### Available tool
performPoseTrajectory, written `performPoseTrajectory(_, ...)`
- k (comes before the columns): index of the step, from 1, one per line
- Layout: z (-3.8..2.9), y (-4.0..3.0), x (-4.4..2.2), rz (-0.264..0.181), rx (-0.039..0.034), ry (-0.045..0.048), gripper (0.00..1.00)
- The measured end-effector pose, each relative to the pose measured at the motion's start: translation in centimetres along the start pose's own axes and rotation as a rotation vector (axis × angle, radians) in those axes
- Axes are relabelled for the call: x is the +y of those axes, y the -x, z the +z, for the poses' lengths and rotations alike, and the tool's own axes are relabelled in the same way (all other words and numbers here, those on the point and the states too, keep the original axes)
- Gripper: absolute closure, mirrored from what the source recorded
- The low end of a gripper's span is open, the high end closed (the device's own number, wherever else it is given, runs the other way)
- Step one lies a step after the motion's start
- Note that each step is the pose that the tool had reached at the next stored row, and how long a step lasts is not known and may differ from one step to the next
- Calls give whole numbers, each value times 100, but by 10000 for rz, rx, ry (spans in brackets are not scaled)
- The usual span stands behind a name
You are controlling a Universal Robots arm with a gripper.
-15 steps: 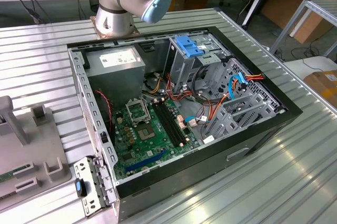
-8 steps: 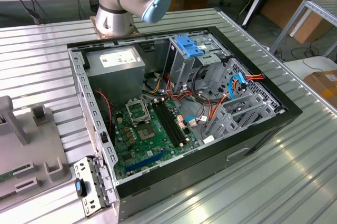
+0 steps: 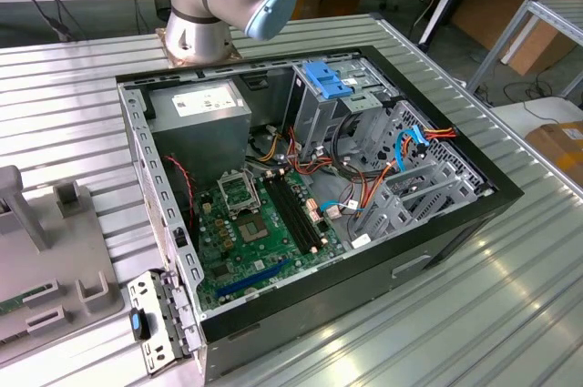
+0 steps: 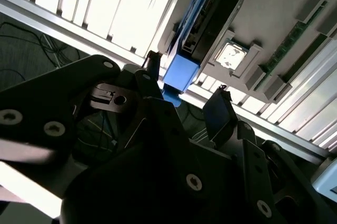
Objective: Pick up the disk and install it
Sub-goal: 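Pick up the disk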
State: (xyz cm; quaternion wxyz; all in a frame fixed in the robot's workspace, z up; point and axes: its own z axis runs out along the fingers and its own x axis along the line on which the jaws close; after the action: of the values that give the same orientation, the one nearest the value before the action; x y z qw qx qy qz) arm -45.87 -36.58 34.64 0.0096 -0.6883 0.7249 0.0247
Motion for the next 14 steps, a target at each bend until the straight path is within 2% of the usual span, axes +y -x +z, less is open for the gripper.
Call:
performPoseTrajectory(4, 65, -3, -2, 0, 0, -1, 40)
performPoseTrajectory(14, 71, -3, -2, 0, 0, -1, 40)
